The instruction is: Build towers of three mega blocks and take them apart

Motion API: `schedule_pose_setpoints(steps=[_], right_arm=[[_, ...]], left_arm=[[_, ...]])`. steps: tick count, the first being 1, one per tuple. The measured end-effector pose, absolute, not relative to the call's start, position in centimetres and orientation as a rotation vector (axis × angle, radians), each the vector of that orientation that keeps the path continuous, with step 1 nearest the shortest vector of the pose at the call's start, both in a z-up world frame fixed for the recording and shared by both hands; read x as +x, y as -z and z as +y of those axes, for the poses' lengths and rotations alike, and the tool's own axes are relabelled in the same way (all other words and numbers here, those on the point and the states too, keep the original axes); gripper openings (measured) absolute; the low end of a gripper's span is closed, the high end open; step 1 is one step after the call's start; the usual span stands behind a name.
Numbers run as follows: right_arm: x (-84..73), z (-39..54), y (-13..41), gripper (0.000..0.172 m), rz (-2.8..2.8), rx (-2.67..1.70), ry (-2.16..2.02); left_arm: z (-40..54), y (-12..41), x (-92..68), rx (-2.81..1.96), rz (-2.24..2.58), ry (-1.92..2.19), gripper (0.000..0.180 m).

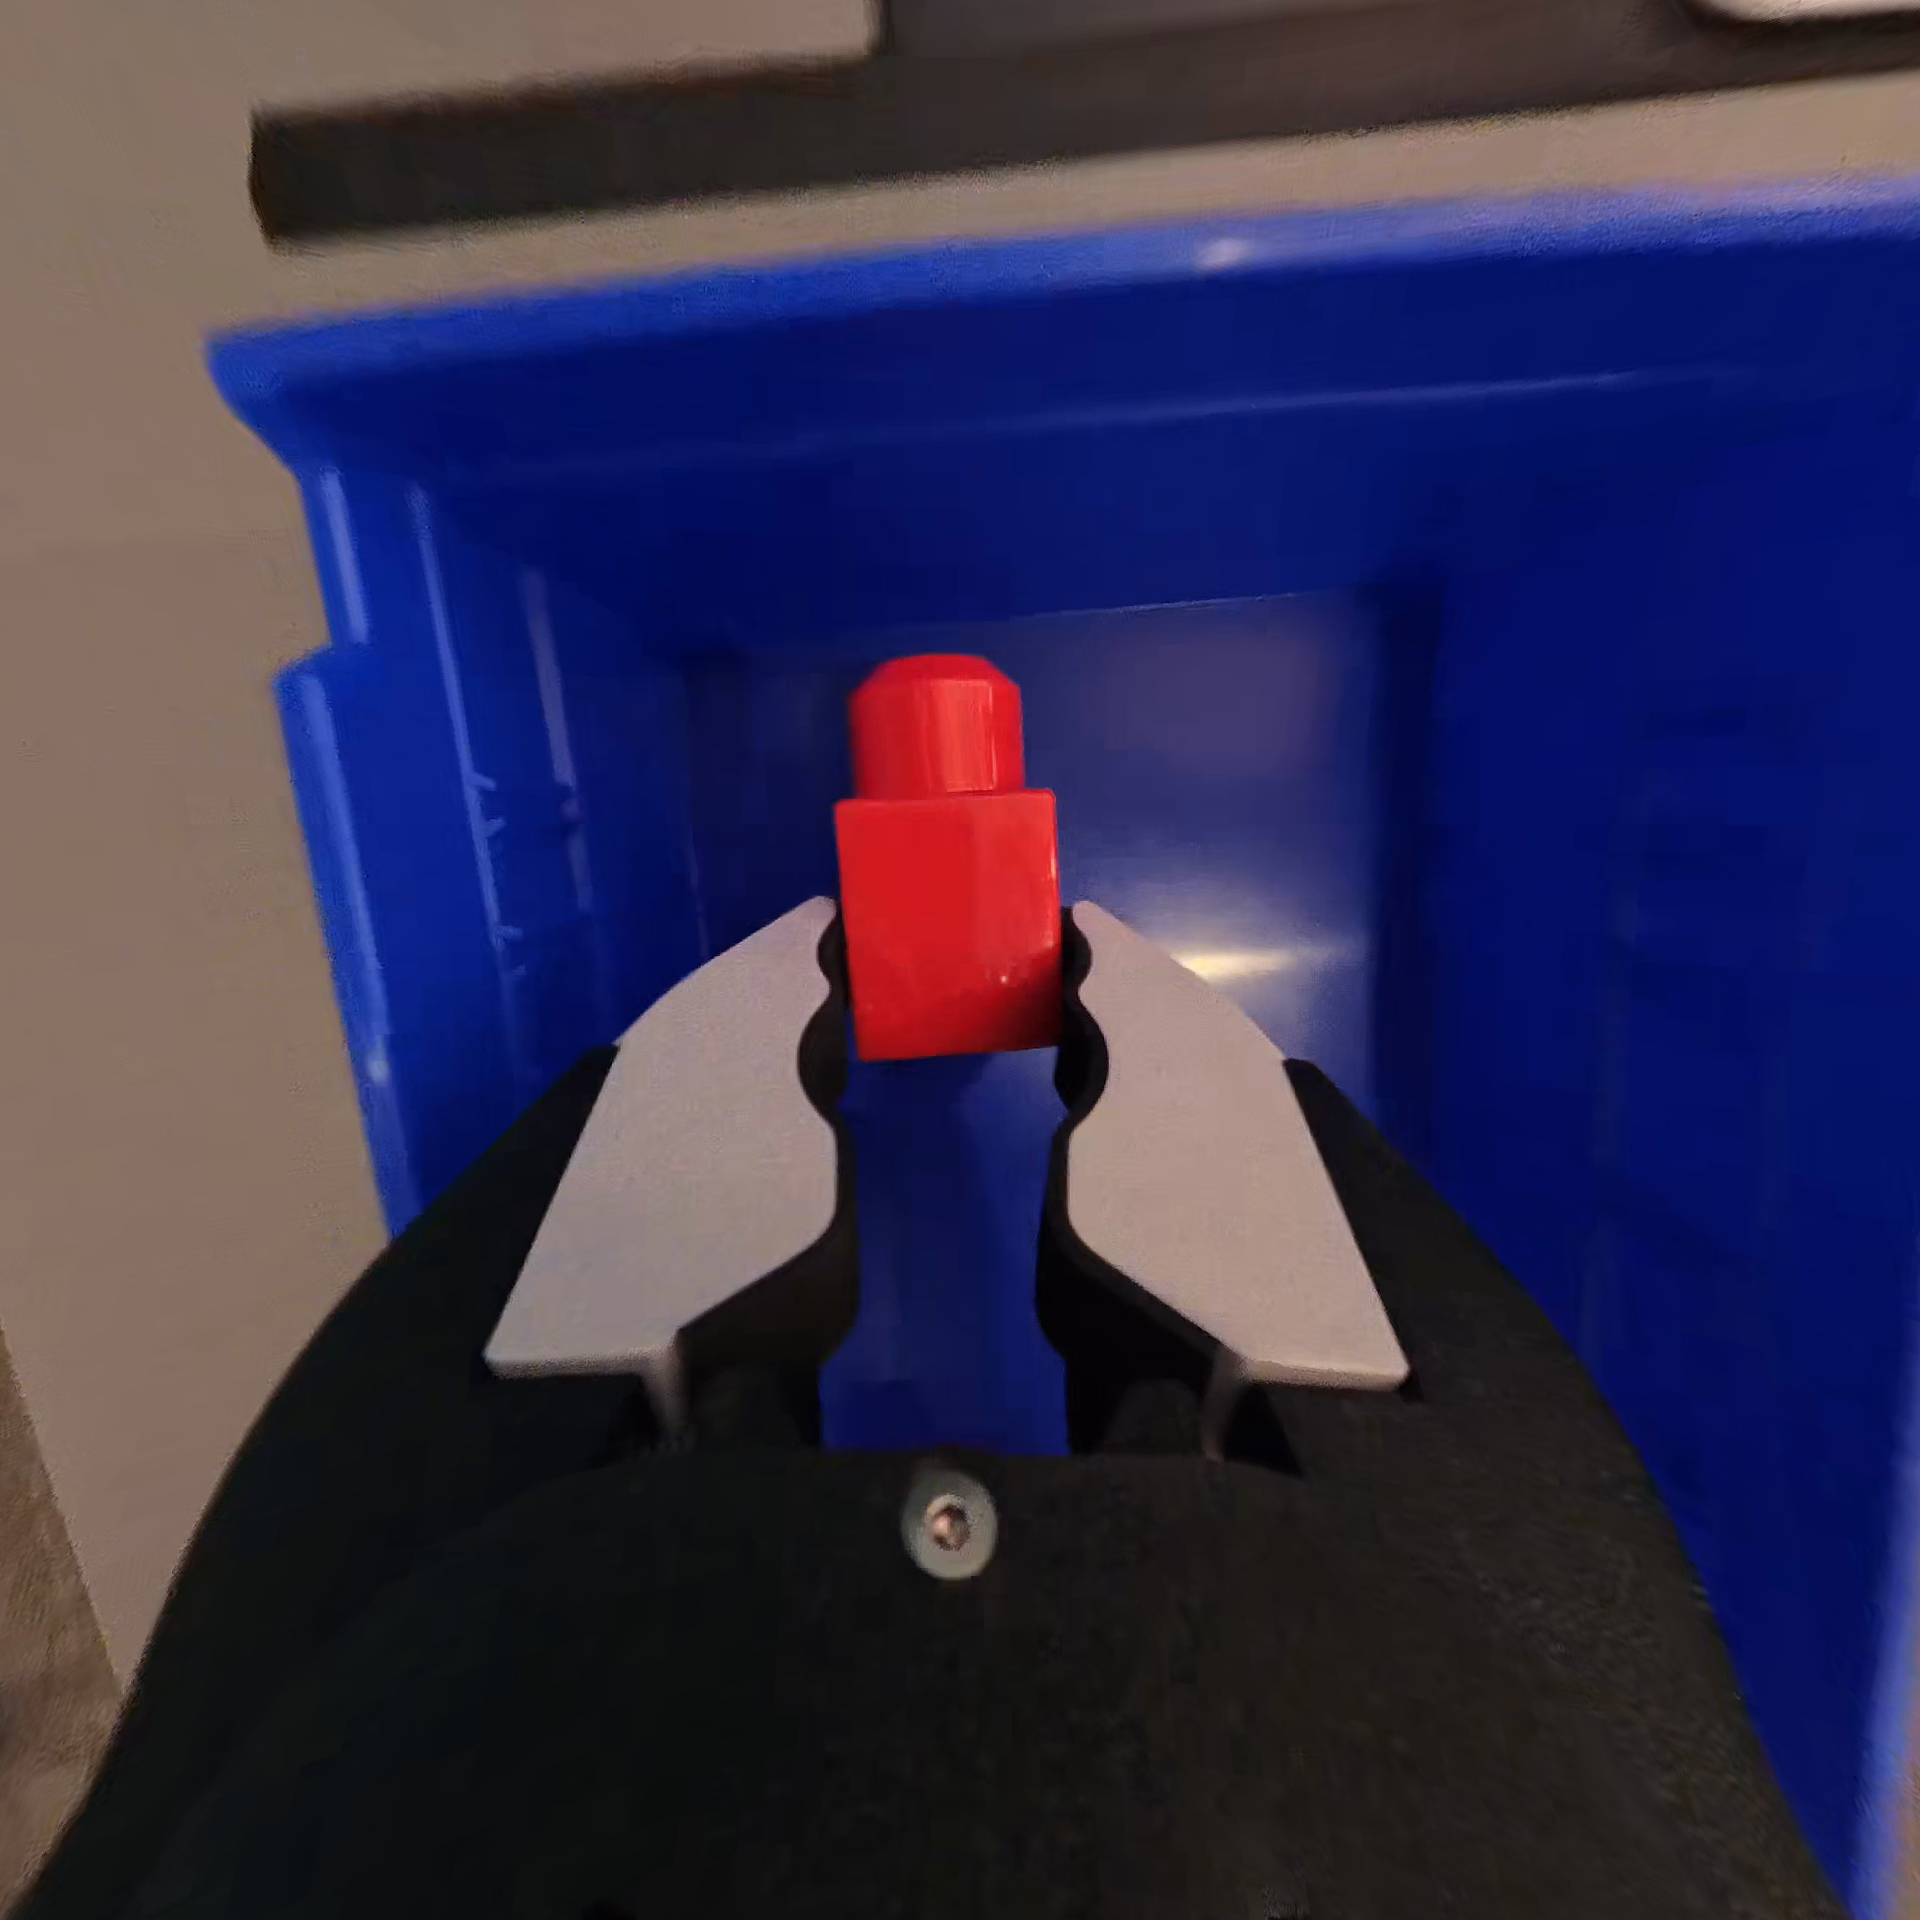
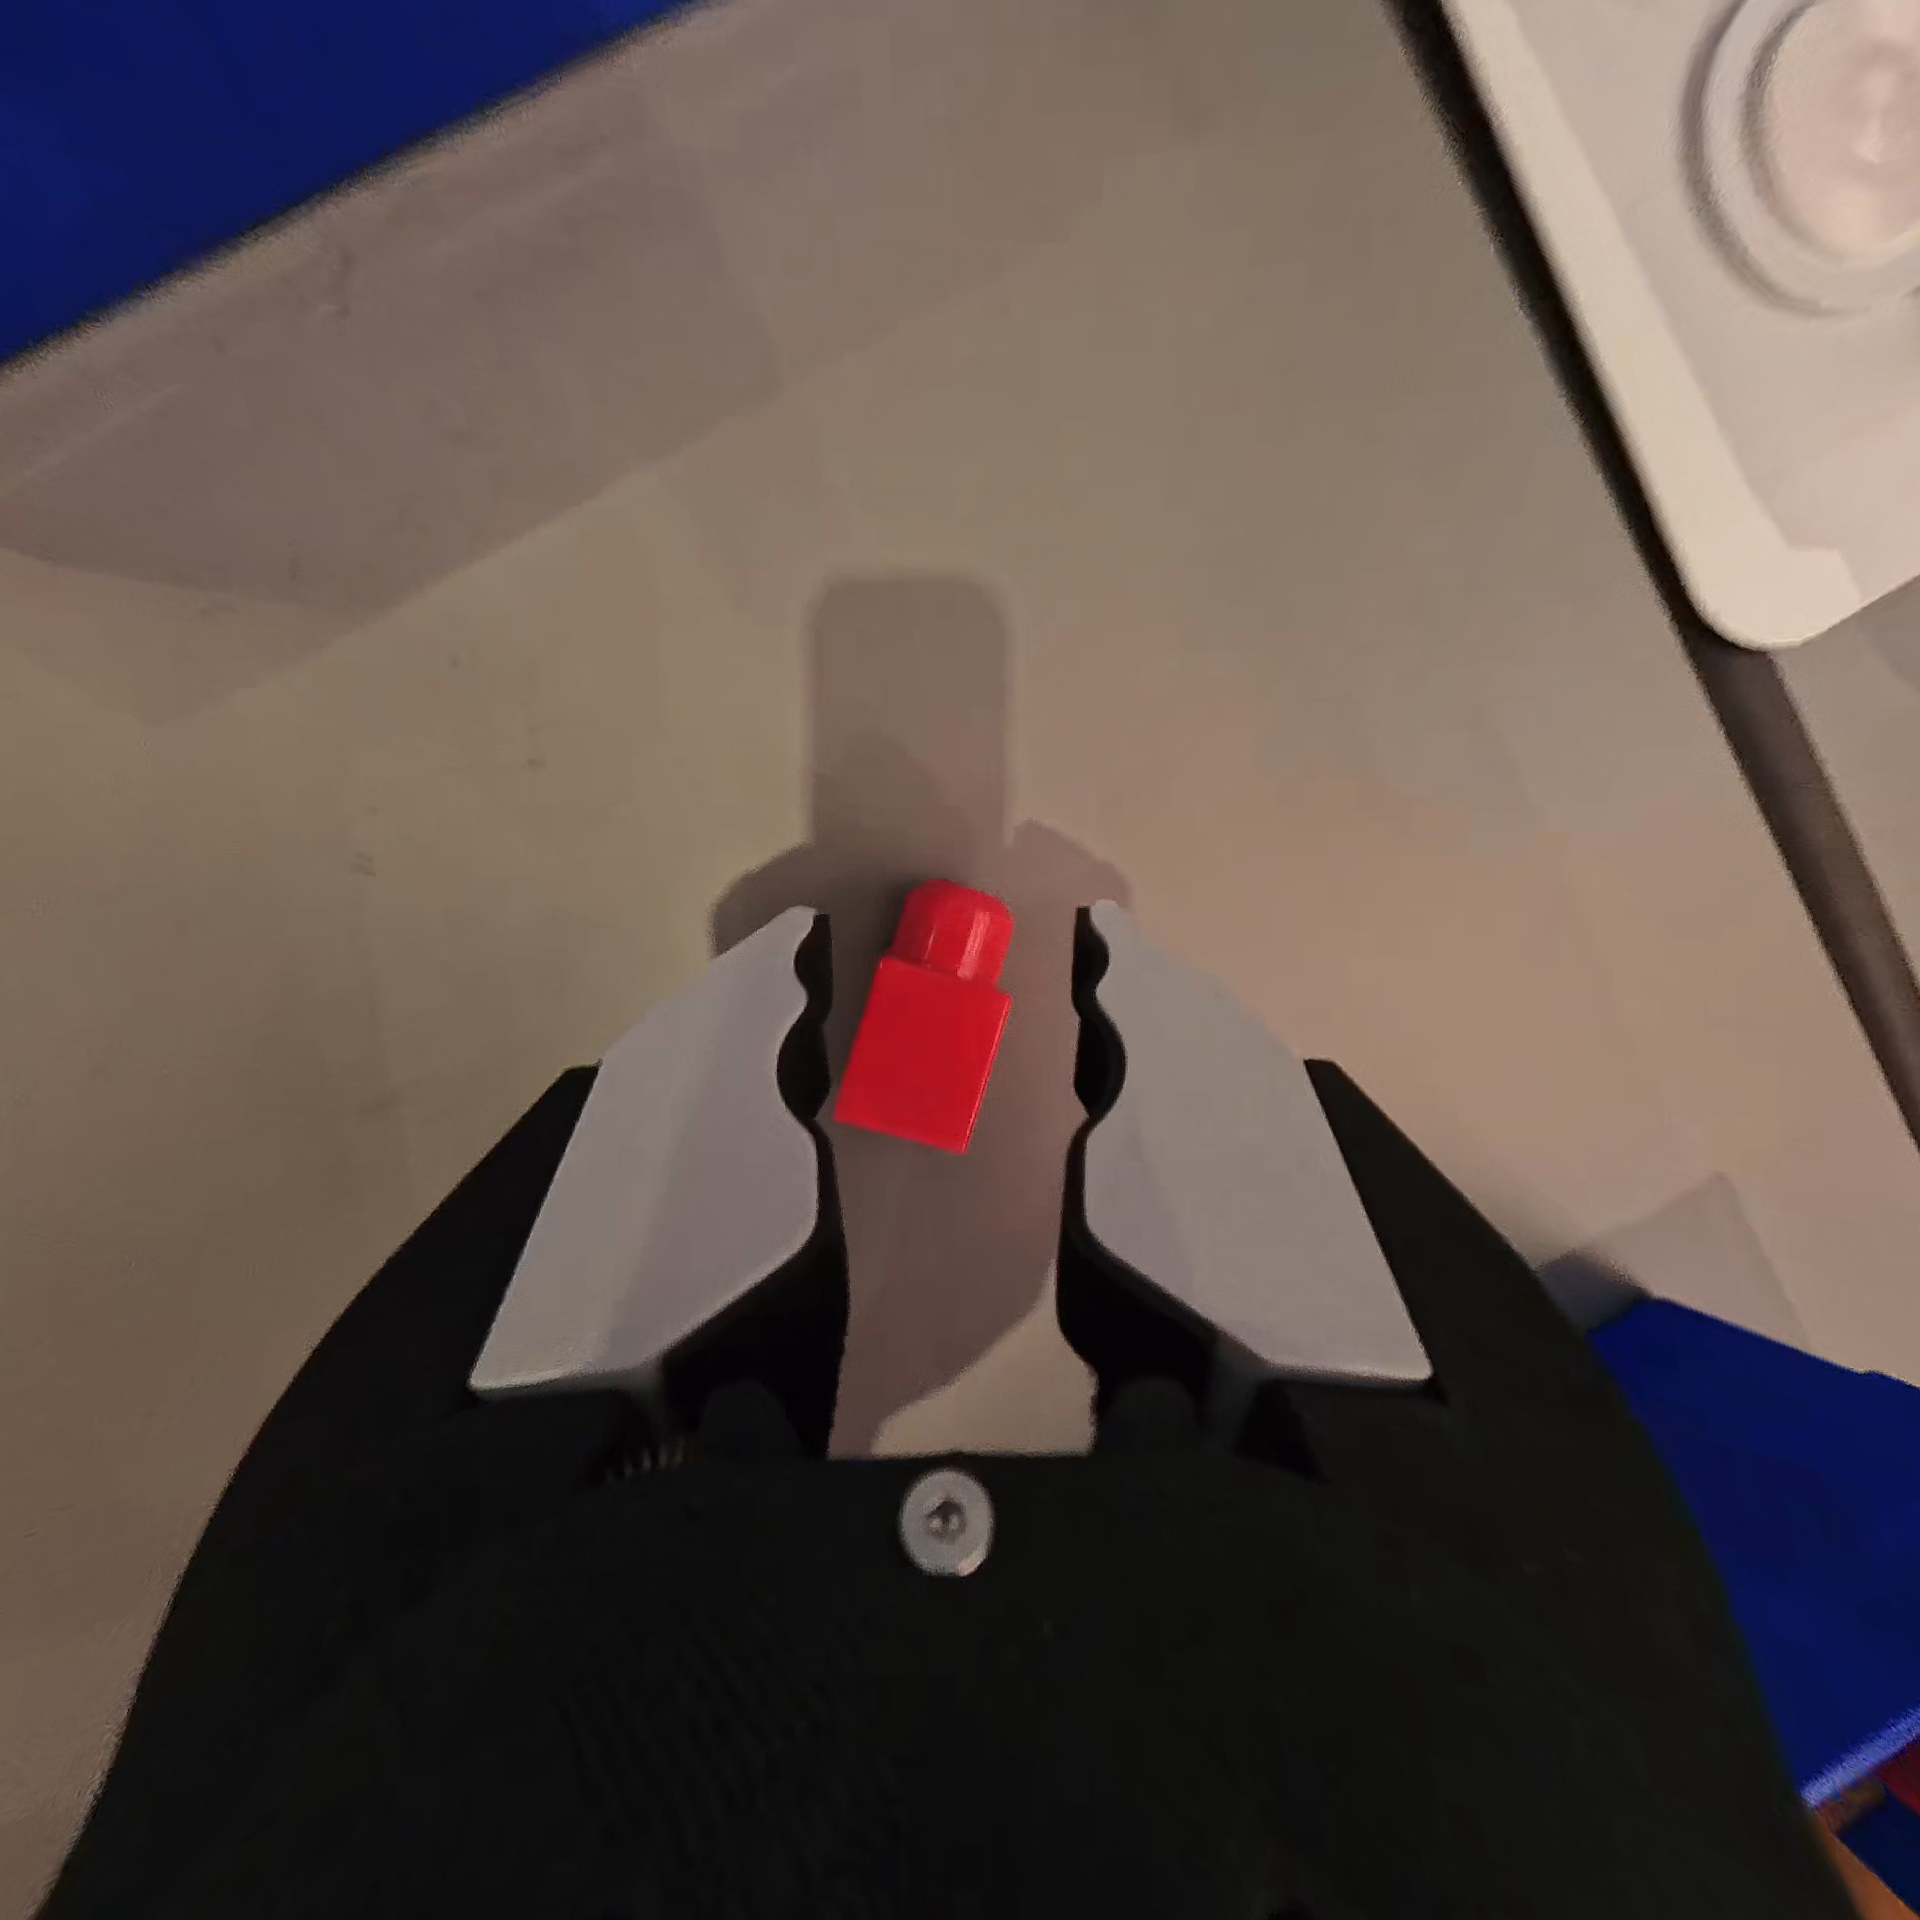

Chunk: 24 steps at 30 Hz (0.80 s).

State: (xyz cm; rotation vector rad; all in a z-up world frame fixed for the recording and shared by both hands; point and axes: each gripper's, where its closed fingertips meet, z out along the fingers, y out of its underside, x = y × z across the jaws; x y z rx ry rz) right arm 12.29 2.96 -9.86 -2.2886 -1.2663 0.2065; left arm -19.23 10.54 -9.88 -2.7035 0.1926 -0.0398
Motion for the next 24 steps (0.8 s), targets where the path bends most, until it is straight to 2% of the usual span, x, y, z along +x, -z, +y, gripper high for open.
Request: schedule_pose_setpoints(steps=[5, 9, 14, 17, 19, 21, 22, 24], right_arm=[[8.5, 2.0, 2.5, 0.049, -1.214, -1.879, -0.578], [6.1, -2.0, -4.3, 0.054, -1.135, -1.522, -1.059], [6.3, -3.5, -6.8, 0.056, -1.045, -1.406, -1.382], [6.1, -5.1, -7.3, 0.048, -1.092, -1.341, -1.511], [6.0, -5.4, -7.2, 0.032, -1.128, -1.317, -1.494], [6.0, -5.2, -6.8, 0.03, -1.147, -1.335, -1.442], [6.1, -5.1, -6.6, 0.029, -1.16, -1.347, -1.414], [6.3, -4.3, -5.4, 0.029, -1.173, -1.456, -1.352]], left_arm=[[5.7, 0.2, -7.4, -2.31, 0.767, 0.61, 0.037], [-1.3, -3.7, 0.8, -2.005, 1.227, 0.902, 0.037], [-5.6, -4.8, 5.4, -1.824, 1.457, 1.029, 0.037], [-6.1, -4.7, 6.2, -1.805, 1.48, 1.059, 0.037], [-6.4, -4.5, 6.5, -1.811, 1.49, 1.095, 0.037], [-6.1, -3.9, 6.4, -1.829, 1.494, 1.079, 0.037], [-5.8, -3.6, 6.2, -1.844, 1.493, 1.054, 0.039], [-4.4, -3.1, 5.0, -1.888, 1.454, 0.931, 0.059]])
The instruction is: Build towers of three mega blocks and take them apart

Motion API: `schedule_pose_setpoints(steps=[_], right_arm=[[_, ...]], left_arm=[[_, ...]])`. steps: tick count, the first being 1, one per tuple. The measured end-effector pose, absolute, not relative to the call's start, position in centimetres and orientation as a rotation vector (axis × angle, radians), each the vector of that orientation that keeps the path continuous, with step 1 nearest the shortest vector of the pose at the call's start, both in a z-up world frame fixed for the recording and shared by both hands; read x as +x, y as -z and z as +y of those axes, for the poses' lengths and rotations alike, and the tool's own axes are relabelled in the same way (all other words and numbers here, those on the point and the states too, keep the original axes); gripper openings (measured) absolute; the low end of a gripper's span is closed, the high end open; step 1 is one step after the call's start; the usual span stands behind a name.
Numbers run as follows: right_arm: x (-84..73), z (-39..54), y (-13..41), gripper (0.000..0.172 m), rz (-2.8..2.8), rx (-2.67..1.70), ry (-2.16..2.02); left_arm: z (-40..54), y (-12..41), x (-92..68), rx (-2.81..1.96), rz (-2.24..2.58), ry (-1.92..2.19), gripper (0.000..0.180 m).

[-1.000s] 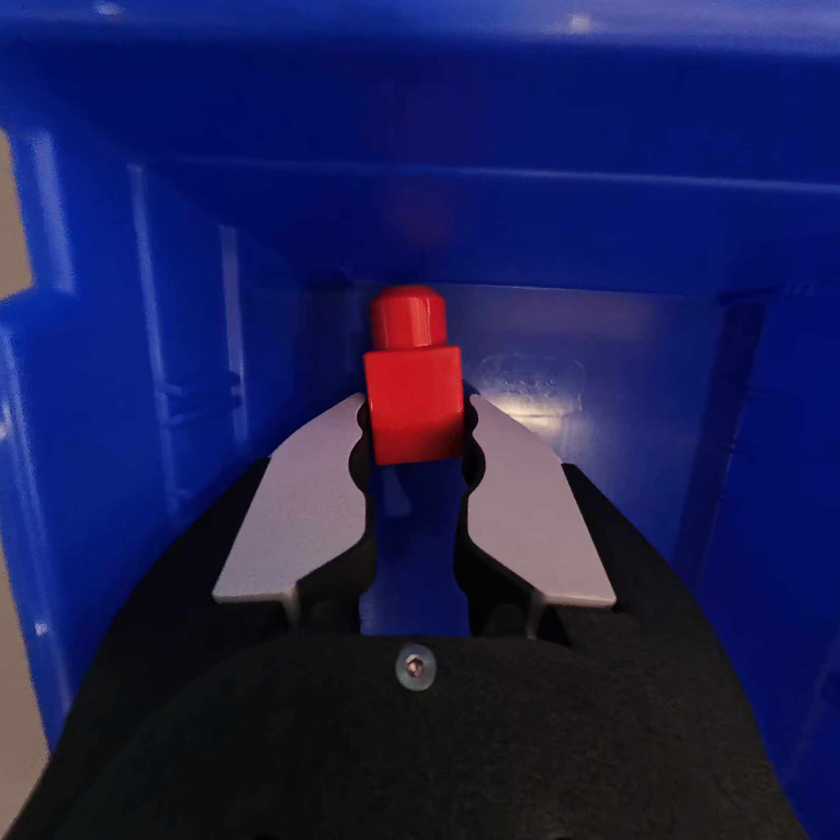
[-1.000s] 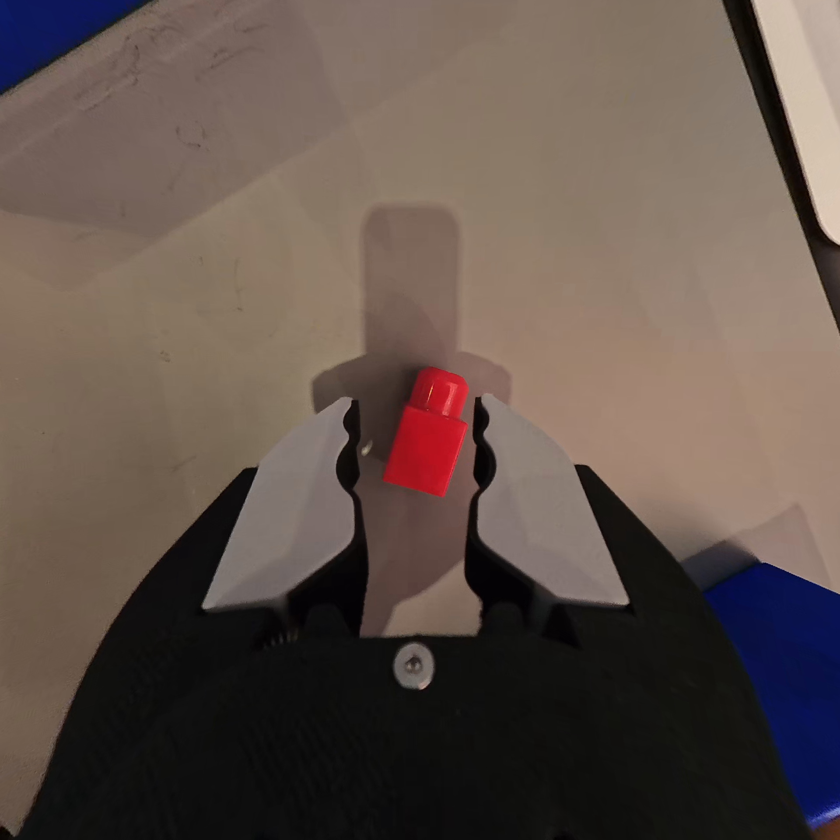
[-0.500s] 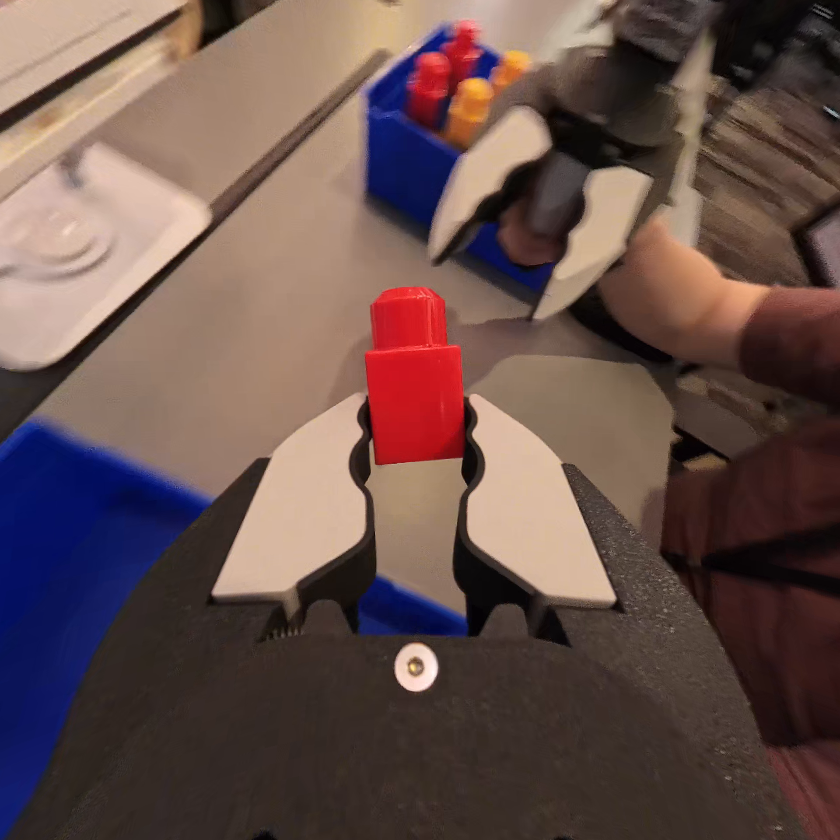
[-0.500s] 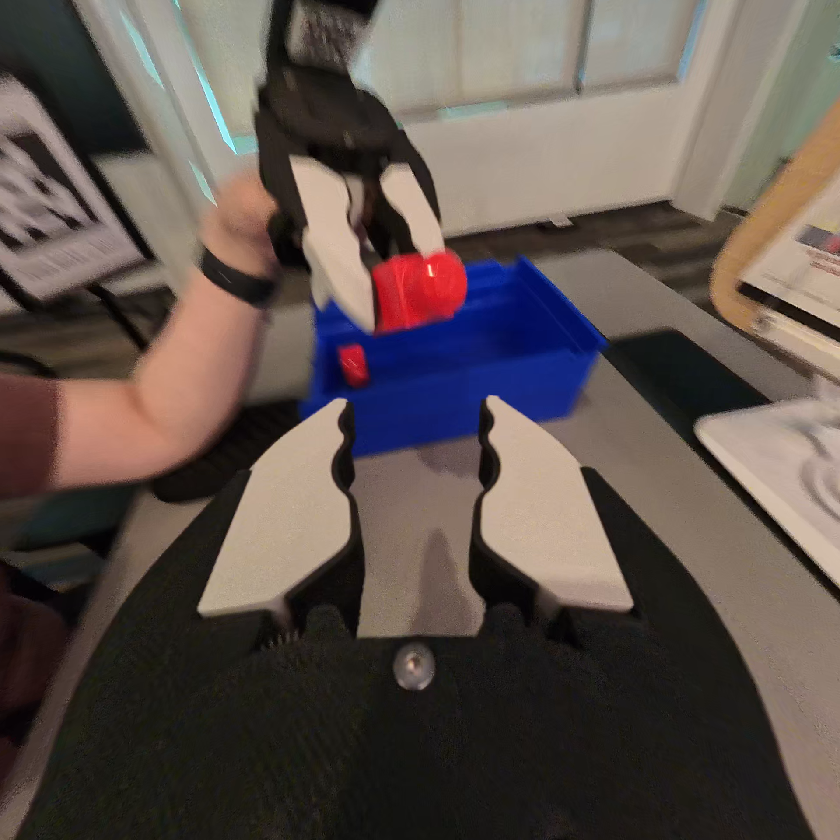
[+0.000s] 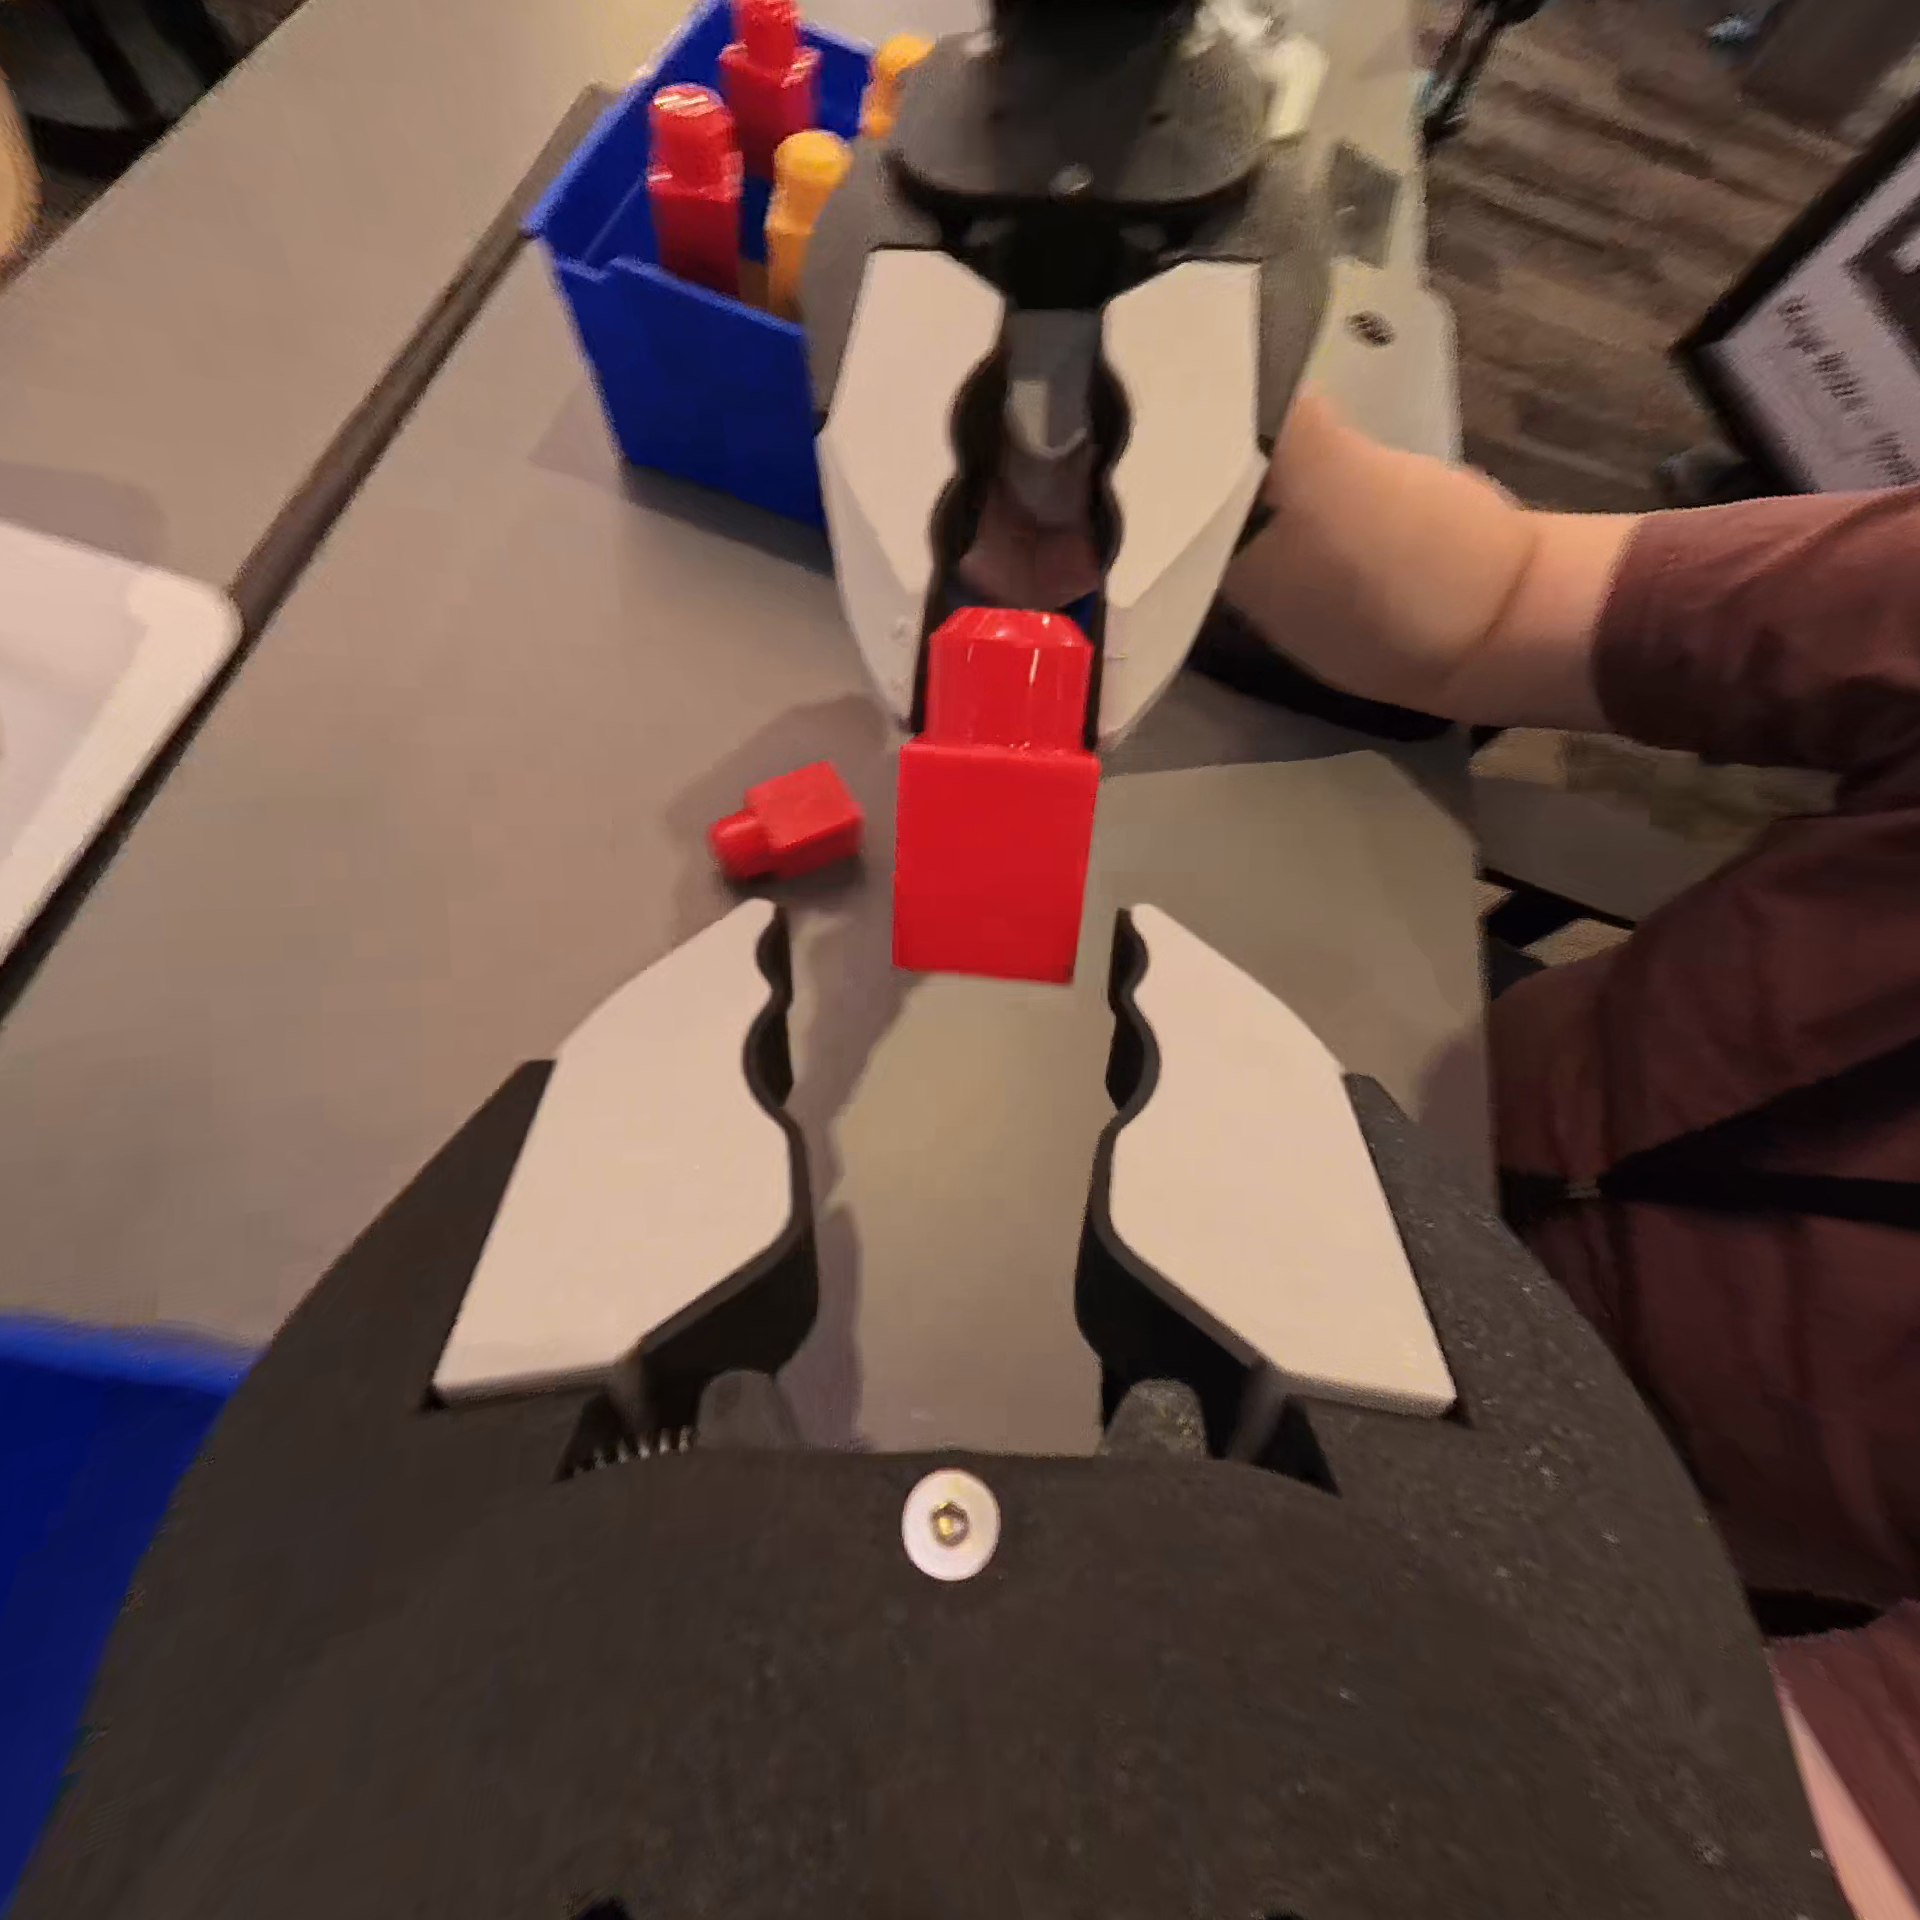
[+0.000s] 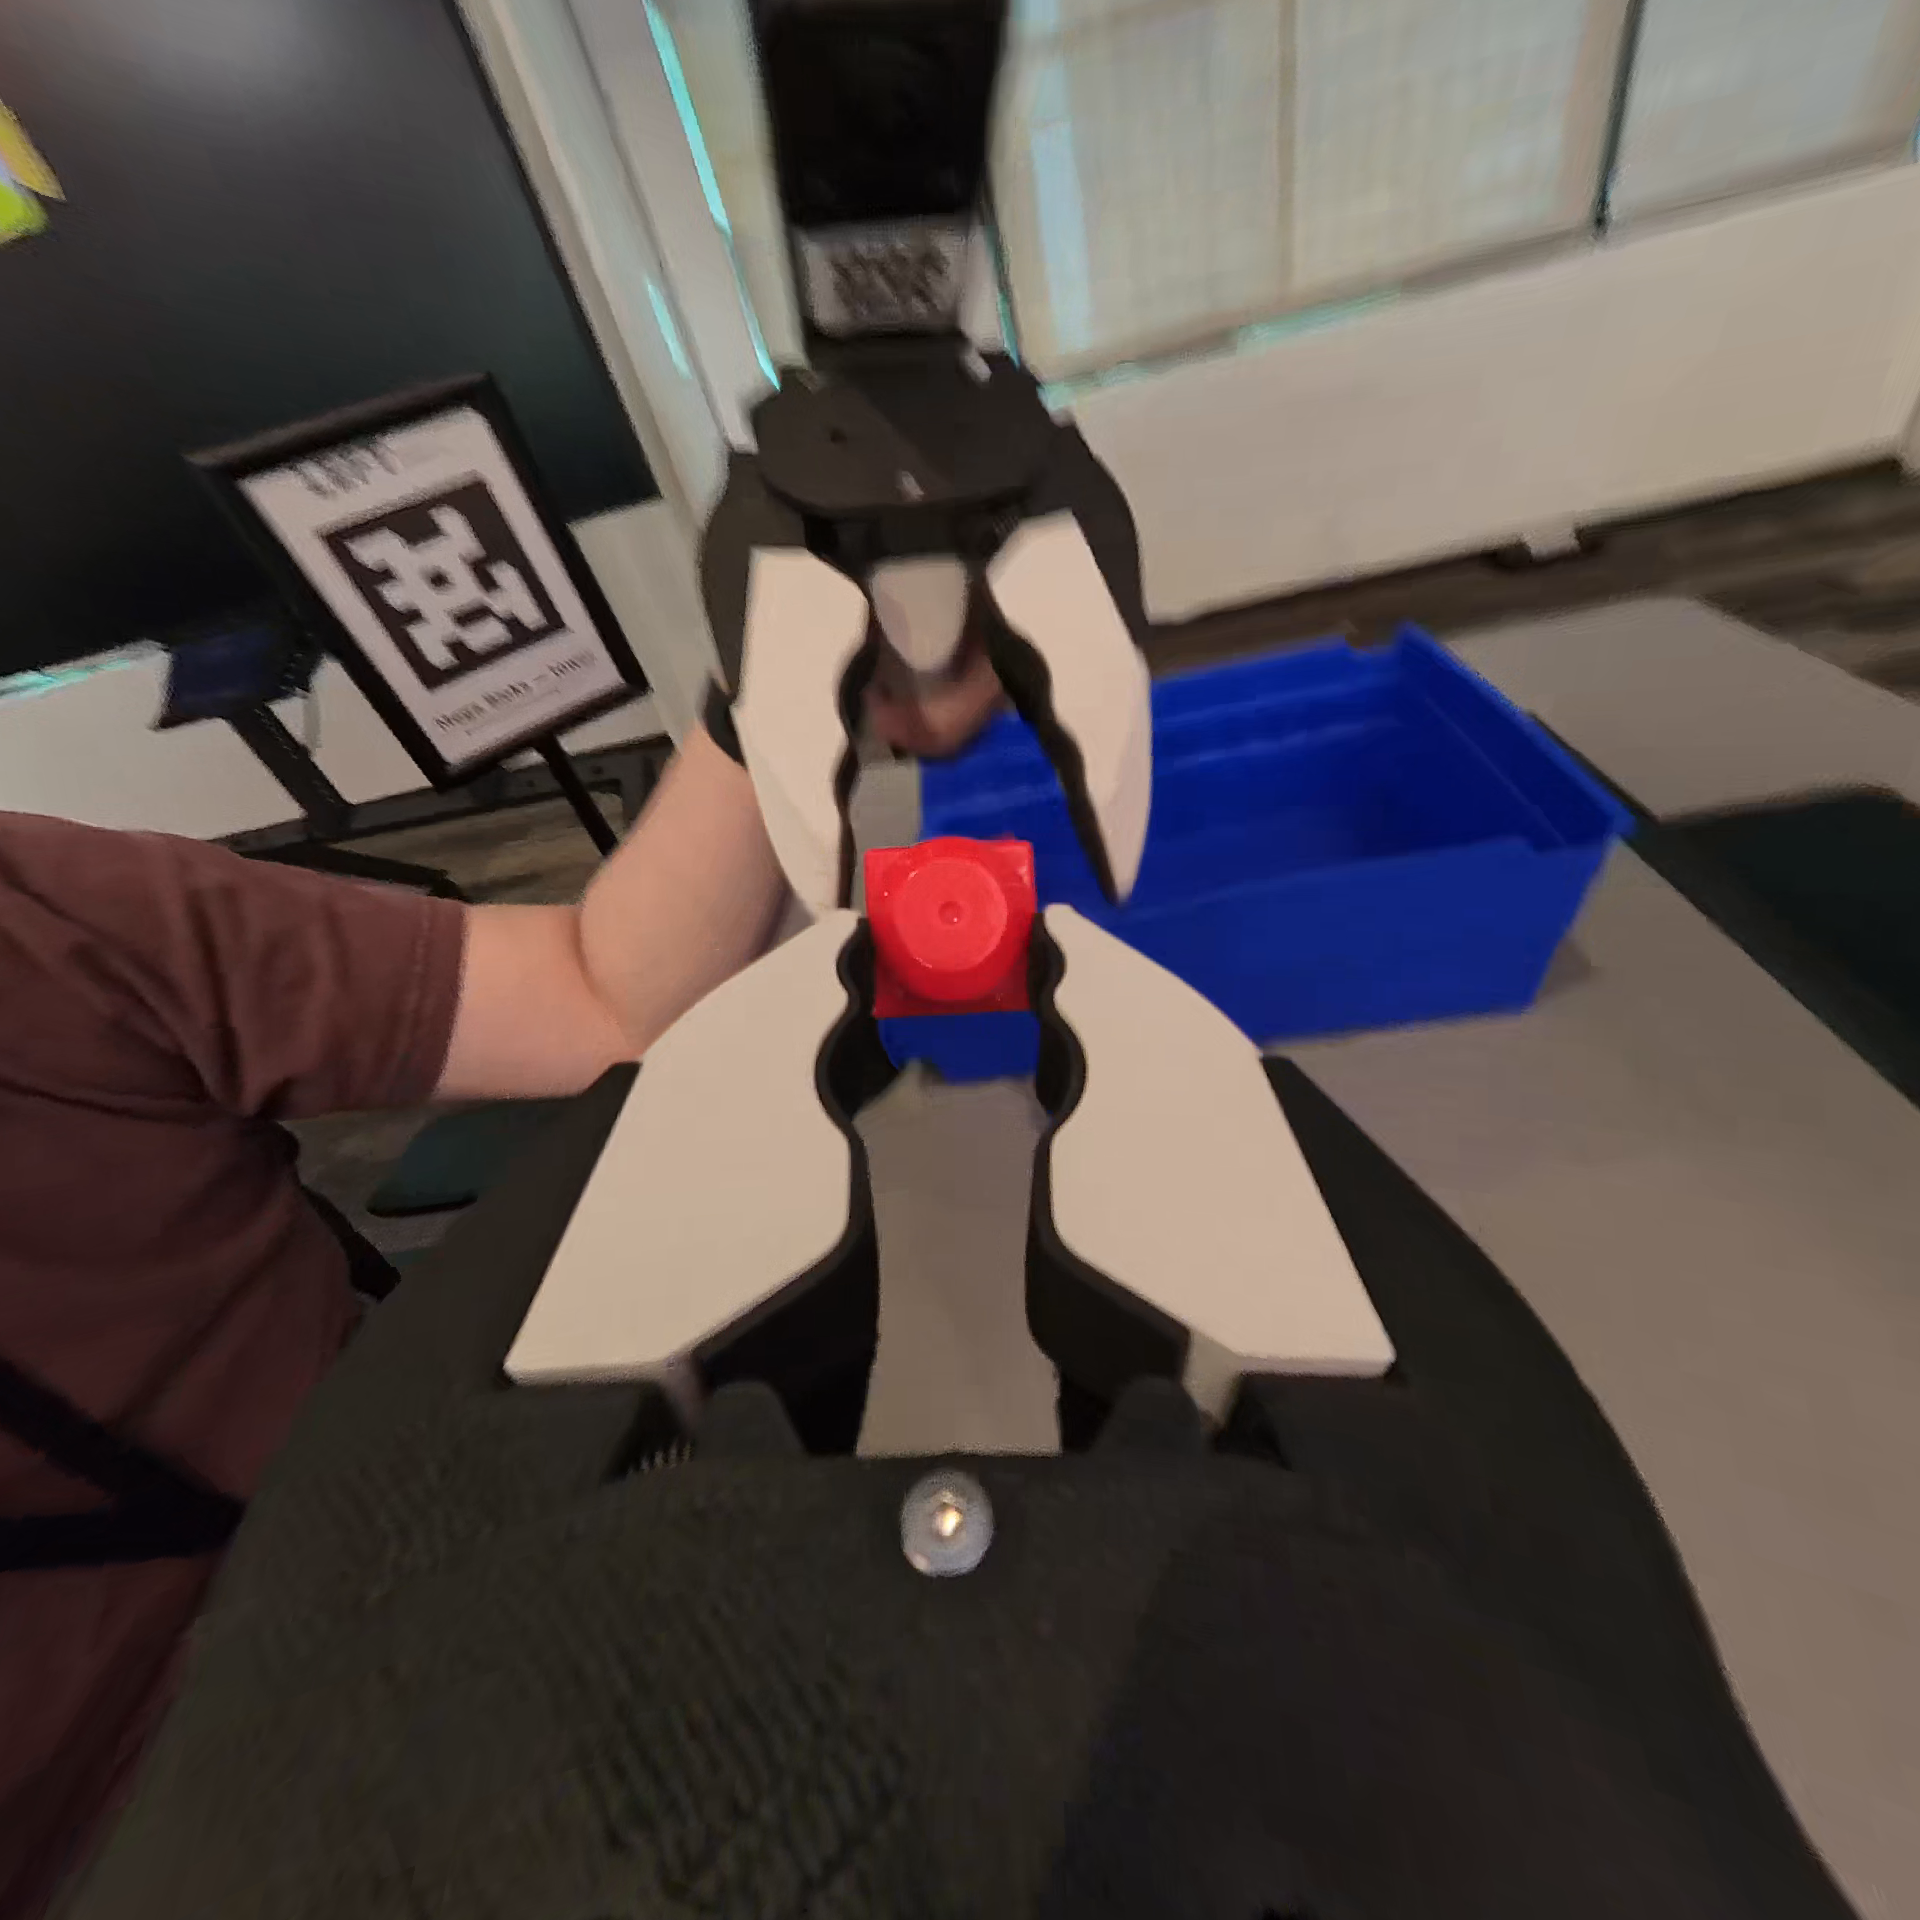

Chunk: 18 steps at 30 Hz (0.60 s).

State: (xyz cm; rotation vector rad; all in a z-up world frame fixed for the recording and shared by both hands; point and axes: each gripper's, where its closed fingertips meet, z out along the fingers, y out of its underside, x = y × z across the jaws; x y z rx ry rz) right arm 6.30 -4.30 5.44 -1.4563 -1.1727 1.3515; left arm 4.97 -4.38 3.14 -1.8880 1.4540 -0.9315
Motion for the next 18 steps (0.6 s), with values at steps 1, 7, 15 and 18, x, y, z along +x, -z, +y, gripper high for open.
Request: schedule_pose_setpoints(steps=[1, 7, 15, 18], right_arm=[[6.5, -3.7, -4.0, 0.029, -1.194, -1.57, -1.286], [8.8, -1.6, 7.3, 0.029, -1.502, -2.073, -0.634], [8.6, -2.0, 12.1, 0.03, -1.631, -2.217, -0.458], [8.6, -1.8, 11.4, 0.05, -1.602, -2.218, -0.498]], left_arm=[[-3.6, -3.2, 4.0, -1.888, 1.427, 0.861, 0.058], [-0.6, -6.5, -3.8, -1.889, 1.12, 0.535, 0.066], [-1.1, -4.8, -8.5, -2.012, 0.987, 0.41, 0.05], [-2.3, -1.4, -10.6, -2.132, 1.068, 0.36, 0.044]])
